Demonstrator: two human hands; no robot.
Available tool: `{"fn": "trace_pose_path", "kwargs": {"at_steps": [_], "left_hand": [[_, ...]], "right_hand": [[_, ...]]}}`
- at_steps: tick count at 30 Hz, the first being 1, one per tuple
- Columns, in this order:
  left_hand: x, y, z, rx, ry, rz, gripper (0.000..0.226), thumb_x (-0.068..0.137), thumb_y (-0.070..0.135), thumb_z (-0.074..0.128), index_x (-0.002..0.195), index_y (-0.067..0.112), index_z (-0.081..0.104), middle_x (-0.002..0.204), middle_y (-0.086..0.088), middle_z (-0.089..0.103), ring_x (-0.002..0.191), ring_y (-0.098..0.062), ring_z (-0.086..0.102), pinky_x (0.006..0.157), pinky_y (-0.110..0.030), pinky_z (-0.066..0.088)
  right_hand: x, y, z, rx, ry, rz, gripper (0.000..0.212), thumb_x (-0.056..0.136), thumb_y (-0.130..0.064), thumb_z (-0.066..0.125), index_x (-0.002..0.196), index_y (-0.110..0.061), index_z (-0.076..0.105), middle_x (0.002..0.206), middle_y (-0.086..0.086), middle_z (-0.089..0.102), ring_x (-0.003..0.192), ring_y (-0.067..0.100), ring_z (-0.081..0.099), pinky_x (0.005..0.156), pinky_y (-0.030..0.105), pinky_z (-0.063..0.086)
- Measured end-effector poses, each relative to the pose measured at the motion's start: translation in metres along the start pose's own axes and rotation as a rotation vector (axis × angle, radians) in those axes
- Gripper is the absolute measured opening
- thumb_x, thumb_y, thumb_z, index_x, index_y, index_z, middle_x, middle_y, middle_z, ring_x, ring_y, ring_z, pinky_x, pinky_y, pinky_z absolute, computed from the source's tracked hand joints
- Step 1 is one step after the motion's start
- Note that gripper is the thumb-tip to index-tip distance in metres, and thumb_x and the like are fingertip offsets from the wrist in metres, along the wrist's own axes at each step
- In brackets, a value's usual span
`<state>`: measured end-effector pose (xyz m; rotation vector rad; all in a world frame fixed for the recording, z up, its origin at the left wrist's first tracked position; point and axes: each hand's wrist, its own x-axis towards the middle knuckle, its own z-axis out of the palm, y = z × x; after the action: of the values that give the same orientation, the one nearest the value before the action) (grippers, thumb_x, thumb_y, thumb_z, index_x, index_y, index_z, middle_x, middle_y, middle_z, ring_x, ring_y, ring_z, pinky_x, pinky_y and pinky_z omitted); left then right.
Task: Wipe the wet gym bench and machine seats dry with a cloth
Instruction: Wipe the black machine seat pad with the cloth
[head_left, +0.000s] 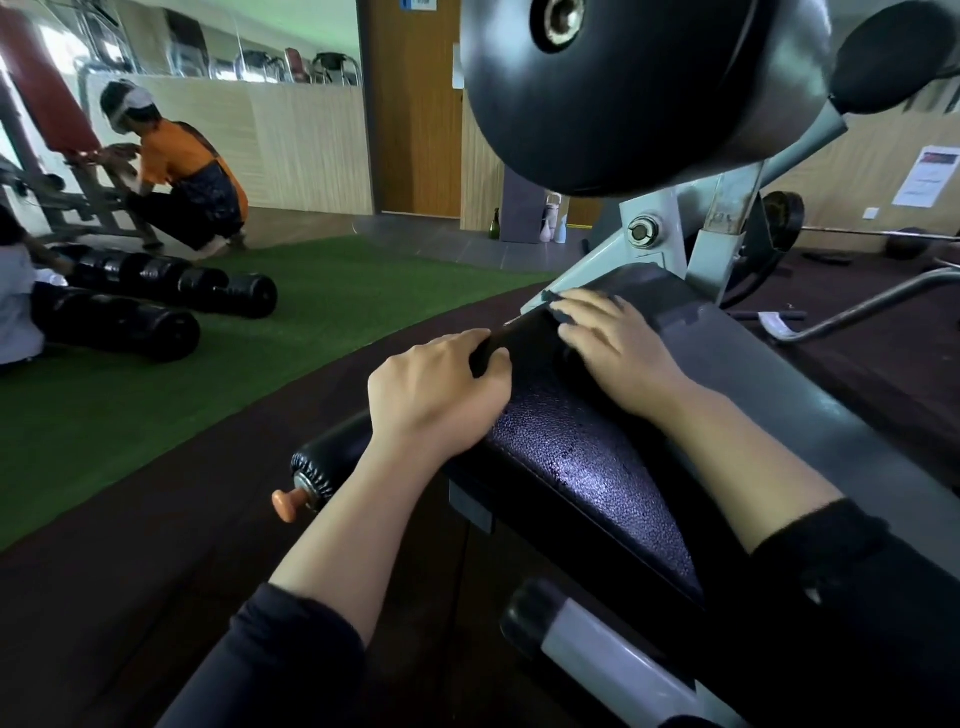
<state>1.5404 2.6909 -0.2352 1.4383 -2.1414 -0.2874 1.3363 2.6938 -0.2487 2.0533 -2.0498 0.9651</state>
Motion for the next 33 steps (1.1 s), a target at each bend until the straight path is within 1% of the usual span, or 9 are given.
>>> {"fn": "trace_pose_path", "kwargs": {"at_steps": [4, 9, 12, 16, 19, 24, 26, 30, 33], "left_hand": [[-0.002, -0.001, -0.001, -0.052, -0.003, 0.004, 0.041, 0.095, 0.052, 0.040, 0.134, 0.044, 0.051, 0.136, 0.013, 0.056, 0.124, -0.020, 0.051, 0.088, -0.026, 0.037], [-0.007, -0.015, -0.003, -0.214, 0.010, 0.057, 0.034, 0.093, 0.049, 0.049, 0.125, 0.044, 0.060, 0.129, 0.019, 0.060, 0.119, -0.013, 0.054, 0.090, -0.024, 0.039], [-0.010, -0.025, -0.002, -0.308, 0.034, 0.077, 0.029, 0.093, 0.047, 0.051, 0.120, 0.048, 0.063, 0.126, 0.024, 0.060, 0.118, -0.005, 0.054, 0.093, -0.024, 0.043], [-0.011, -0.028, 0.003, -0.326, 0.065, 0.087, 0.029, 0.093, 0.047, 0.049, 0.118, 0.049, 0.063, 0.125, 0.026, 0.060, 0.118, -0.001, 0.053, 0.087, -0.014, 0.034], [-0.012, -0.027, 0.003, -0.313, 0.078, 0.078, 0.029, 0.097, 0.043, 0.045, 0.119, 0.049, 0.063, 0.124, 0.025, 0.061, 0.116, -0.003, 0.054, 0.084, -0.015, 0.032], [-0.010, -0.029, 0.001, -0.299, 0.068, 0.075, 0.031, 0.100, 0.038, 0.041, 0.121, 0.046, 0.063, 0.124, 0.020, 0.063, 0.116, -0.008, 0.056, 0.082, -0.017, 0.034], [-0.011, -0.031, 0.001, -0.298, 0.058, 0.091, 0.032, 0.100, 0.039, 0.039, 0.121, 0.048, 0.062, 0.125, 0.022, 0.062, 0.116, -0.007, 0.056, 0.084, -0.018, 0.035], [-0.012, -0.034, 0.004, -0.299, 0.069, 0.106, 0.032, 0.101, 0.041, 0.037, 0.122, 0.049, 0.060, 0.126, 0.026, 0.059, 0.115, -0.005, 0.055, 0.084, -0.019, 0.035], [-0.013, -0.034, 0.005, -0.293, 0.074, 0.111, 0.032, 0.101, 0.040, 0.037, 0.121, 0.049, 0.060, 0.127, 0.027, 0.059, 0.116, -0.005, 0.055, 0.084, -0.019, 0.036]], "right_hand": [[-0.061, -0.037, -0.007, 0.012, 0.044, -0.137, 0.063, 0.086, -0.049, 0.026, 0.135, -0.016, 0.049, 0.146, -0.006, 0.039, 0.137, 0.007, 0.021, 0.113, 0.015, 0.005], [-0.101, -0.035, -0.029, 0.035, -0.156, -0.116, 0.069, 0.079, -0.067, 0.030, 0.143, -0.042, 0.025, 0.150, -0.030, 0.014, 0.141, -0.004, 0.000, 0.113, 0.019, 0.005], [-0.106, -0.034, -0.031, 0.023, -0.155, -0.077, 0.071, 0.080, -0.075, 0.032, 0.144, -0.046, 0.019, 0.149, -0.036, 0.007, 0.140, -0.009, -0.004, 0.112, 0.022, 0.007], [-0.097, -0.044, -0.020, 0.054, -0.076, 0.029, 0.077, 0.079, -0.071, 0.032, 0.147, -0.036, 0.020, 0.153, -0.025, 0.011, 0.142, -0.001, -0.003, 0.113, 0.024, 0.008], [-0.077, -0.064, -0.008, -0.034, 0.019, 0.074, 0.070, 0.088, -0.060, 0.036, 0.146, -0.021, 0.030, 0.153, -0.008, 0.026, 0.142, 0.016, 0.012, 0.114, 0.026, 0.010], [-0.099, -0.105, 0.018, -0.251, 0.031, -0.171, 0.065, 0.092, -0.053, 0.033, 0.140, -0.009, 0.040, 0.145, 0.006, 0.039, 0.135, 0.032, 0.030, 0.114, 0.041, 0.025], [-0.124, -0.096, 0.013, -0.350, 0.010, -0.235, 0.062, 0.094, -0.051, 0.033, 0.140, -0.010, 0.040, 0.145, 0.005, 0.040, 0.136, 0.030, 0.032, 0.115, 0.036, 0.024], [-0.146, -0.061, -0.015, -0.261, -0.050, -0.169, 0.067, 0.092, -0.062, 0.021, 0.146, -0.023, 0.028, 0.150, -0.012, 0.029, 0.142, 0.008, 0.014, 0.112, 0.013, 0.002], [-0.121, -0.046, -0.018, -0.142, -0.048, -0.086, 0.072, 0.088, -0.066, 0.018, 0.145, -0.024, 0.031, 0.150, -0.010, 0.031, 0.141, 0.007, 0.017, 0.113, 0.016, 0.008]]}}
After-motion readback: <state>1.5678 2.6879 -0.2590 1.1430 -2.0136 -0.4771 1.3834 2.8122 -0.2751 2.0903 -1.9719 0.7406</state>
